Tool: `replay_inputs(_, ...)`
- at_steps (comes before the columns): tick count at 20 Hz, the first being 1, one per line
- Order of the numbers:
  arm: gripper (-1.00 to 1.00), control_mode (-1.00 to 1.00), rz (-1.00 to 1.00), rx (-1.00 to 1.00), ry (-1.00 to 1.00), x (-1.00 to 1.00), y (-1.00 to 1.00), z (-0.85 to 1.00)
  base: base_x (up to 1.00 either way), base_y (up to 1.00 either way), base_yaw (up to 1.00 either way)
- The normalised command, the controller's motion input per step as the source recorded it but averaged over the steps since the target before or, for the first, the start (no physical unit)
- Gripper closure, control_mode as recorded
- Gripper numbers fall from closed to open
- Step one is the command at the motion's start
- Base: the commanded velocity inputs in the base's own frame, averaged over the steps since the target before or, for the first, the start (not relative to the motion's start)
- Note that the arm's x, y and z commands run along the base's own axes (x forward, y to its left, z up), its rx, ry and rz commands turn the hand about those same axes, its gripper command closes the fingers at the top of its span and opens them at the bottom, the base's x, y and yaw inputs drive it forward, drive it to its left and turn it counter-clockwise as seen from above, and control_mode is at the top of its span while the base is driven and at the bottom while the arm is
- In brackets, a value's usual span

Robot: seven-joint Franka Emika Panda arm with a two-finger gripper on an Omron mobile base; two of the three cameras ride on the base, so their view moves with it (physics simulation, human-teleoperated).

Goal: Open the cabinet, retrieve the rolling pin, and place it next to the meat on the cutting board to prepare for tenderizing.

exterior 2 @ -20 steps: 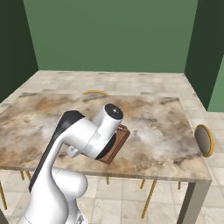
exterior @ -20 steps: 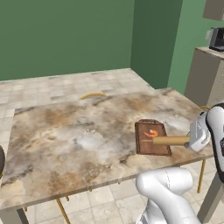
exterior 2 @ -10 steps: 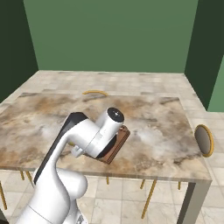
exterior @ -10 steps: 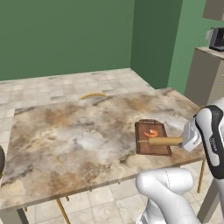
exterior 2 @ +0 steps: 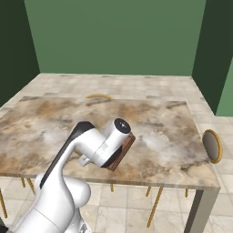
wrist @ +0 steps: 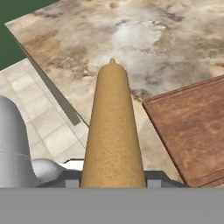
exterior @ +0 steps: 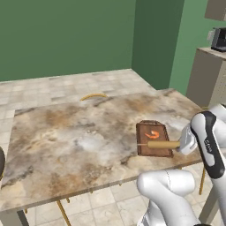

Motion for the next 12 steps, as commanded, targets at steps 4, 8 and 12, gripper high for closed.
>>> replay_inputs(4,1.00,-1.00,0.00,0.00,0.00,0.24,-0.05,-0.18,0.00,0.00,0.00)
replay_inputs(8,1.00,-1.00,0.03,0.00,0.00,0.33,-0.04,-0.11,0.00,0.00,0.00)
replay_inputs(12,1.00,-1.00,0.03,0.00,0.00,0.35,-0.03,-0.06,0.00,0.00,0.00)
